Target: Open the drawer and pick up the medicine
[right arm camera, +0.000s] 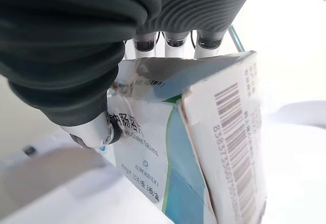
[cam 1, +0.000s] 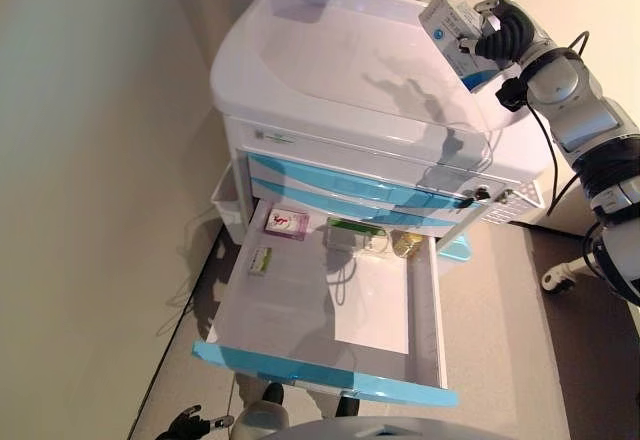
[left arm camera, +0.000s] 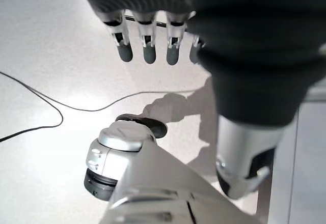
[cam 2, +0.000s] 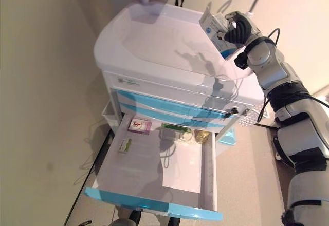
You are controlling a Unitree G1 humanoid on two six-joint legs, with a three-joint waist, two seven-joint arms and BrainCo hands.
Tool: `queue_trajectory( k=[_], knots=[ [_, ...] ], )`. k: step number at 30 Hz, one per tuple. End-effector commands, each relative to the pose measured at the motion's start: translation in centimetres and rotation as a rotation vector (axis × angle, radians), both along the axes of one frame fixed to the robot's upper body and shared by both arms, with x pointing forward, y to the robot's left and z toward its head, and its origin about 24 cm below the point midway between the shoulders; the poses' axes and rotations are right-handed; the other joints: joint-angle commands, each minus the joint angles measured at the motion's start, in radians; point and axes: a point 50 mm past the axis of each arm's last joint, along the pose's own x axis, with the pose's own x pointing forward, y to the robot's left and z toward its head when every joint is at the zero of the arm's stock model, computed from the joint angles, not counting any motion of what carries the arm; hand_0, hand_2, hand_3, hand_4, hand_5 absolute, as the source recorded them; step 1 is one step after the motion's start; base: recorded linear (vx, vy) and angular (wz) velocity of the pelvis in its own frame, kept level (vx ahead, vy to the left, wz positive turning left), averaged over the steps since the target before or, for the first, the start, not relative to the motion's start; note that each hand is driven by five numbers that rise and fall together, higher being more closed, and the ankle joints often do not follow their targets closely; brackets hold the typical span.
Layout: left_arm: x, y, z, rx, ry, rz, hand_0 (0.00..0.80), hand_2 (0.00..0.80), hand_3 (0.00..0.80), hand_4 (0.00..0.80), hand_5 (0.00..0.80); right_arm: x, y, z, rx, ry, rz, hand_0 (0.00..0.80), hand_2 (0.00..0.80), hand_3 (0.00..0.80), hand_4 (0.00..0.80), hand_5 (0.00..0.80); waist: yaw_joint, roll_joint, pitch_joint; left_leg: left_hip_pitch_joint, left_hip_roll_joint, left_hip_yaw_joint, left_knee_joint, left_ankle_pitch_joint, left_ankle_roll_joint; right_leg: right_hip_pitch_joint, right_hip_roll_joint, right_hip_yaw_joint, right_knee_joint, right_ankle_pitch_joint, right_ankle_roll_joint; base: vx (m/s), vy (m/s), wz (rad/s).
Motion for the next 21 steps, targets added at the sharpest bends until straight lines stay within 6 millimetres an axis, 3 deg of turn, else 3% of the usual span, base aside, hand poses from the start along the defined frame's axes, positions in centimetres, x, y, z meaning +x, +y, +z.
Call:
queue_trajectory(
  k=[1, 2, 10, 13, 21],
  knots=[
    [0.0, 1.3, 0.4, 0.054, 0.013, 0.01, 0.0, 0.0, 0.0, 0.0, 0.0, -0.6, -0.3, 5.3, -0.086, -0.172, -0.078, 0.8, 0.8, 0.8, 0.8, 0.8, 0.014, -0.009, 0.005, -0.036, -0.022, 0.002, -0.048, 0.051, 0.02, 0.006, -0.017, -0.019, 0.095, -0.025, 0.052, 0.025, -0.006, 0.2],
    [0.3, 1.2, 0.4, 0.057, 0.006, -0.001, 0.0, 0.0, 0.0, 0.0, 0.0, -0.3, -1.2, 4.8, -0.094, -0.145, -0.143, 0.8, 0.8, 0.8, 0.8, 0.8, 0.025, -0.008, 0.01, -0.044, -0.025, -0.012, -0.048, 0.055, 0.021, 0.005, -0.019, -0.029, 0.095, -0.025, 0.052, 0.016, -0.003, 0.15],
    [1.2, 0.9, 0.5, 0.061, -0.014, -0.026, 0.0, 0.0, 0.0, 0.0, 0.0, 0.2, -2.4, 3.3, -0.177, -0.051, -0.243, 0.8, 0.8, 0.8, 0.8, 0.8, 0.052, -0.002, 0.024, -0.074, -0.041, -0.053, -0.046, 0.067, 0.02, 0.001, -0.027, -0.069, 0.091, -0.026, 0.054, 0.015, -0.004, 0.19],
    [1.9, 0.6, 0.5, 0.06, -0.027, -0.049, 0.0, 0.0, 0.0, 0.0, 0.0, 0.3, -2.9, 2.4, -0.281, -0.006, -0.296, 0.8, 0.8, 0.8, 0.8, 0.8, 0.065, 0.0, 0.03, -0.089, -0.051, -0.074, -0.046, 0.073, 0.017, 0.0, -0.031, -0.092, 0.089, -0.023, 0.057, 0.017, -0.005, 0.24],
    [2.9, 0.3, 0.6, 0.062, -0.052, -0.077, 0.0, 0.0, 0.0, 0.0, 0.0, 0.0, -4.6, 1.0, -0.306, 0.059, -0.357, 0.8, 0.8, 0.8, 0.8, 0.8, 0.084, 0.005, 0.036, -0.103, -0.062, -0.104, -0.047, 0.078, 0.016, -0.001, -0.04, -0.119, 0.084, -0.024, 0.061, 0.01, -0.002, 0.14]
  ],
)
